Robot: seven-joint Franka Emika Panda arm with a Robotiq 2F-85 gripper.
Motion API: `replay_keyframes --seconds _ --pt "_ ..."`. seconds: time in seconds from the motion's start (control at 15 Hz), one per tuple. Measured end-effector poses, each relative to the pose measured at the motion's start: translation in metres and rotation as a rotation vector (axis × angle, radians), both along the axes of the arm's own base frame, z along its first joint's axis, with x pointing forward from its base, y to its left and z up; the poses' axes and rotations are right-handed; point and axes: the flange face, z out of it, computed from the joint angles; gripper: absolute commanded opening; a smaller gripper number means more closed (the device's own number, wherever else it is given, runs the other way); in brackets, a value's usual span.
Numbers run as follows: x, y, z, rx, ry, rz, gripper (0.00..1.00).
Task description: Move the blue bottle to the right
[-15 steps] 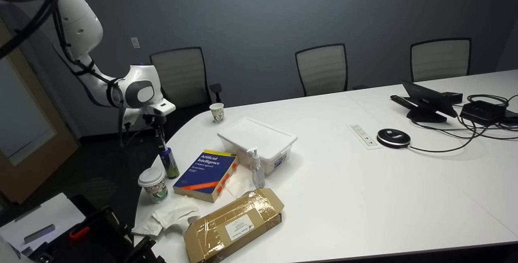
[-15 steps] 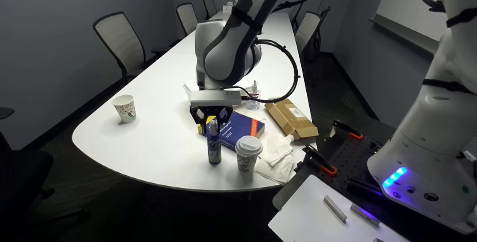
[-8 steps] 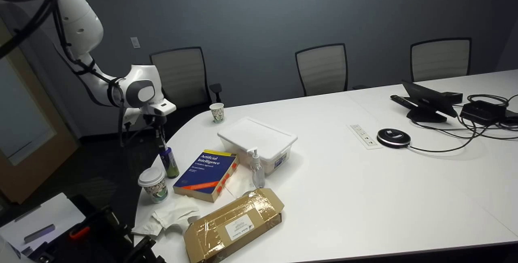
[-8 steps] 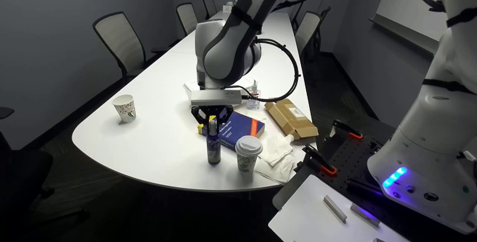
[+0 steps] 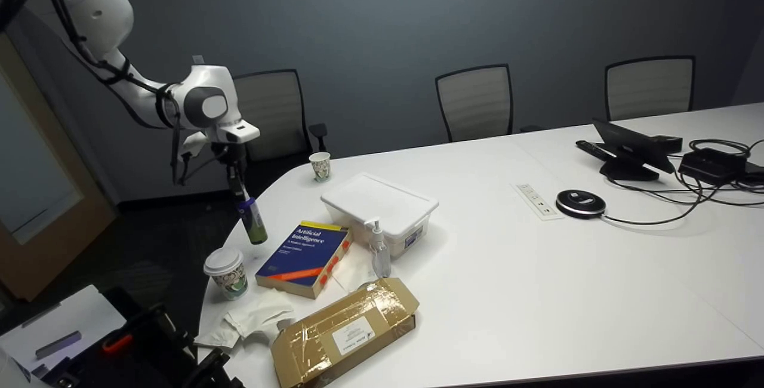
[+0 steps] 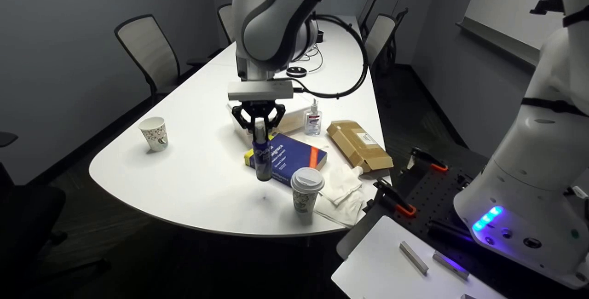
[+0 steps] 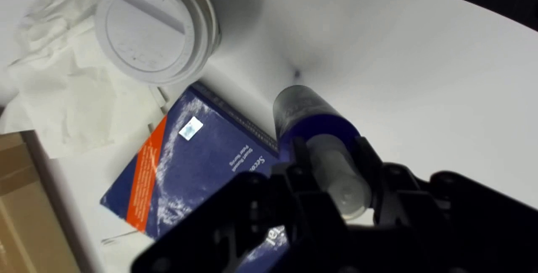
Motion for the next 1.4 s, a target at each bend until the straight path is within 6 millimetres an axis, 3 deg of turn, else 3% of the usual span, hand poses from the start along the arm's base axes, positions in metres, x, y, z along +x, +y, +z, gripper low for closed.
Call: replay_keyframes --seconds 0.27,0.47,0.93,1.4 --pt "0.006 -0.023 0.069 -0.014 -0.046 -0.066 0.07" --pt "0.0 -0.06 0.111 -0.004 -0.103 -0.128 0.07" --pt "-0.02 -0.186 0.186 0.001 -0.226 -0.272 0.07" --pt "-0.018 -0.313 0.225 -0.027 -0.31 -0.336 0.07"
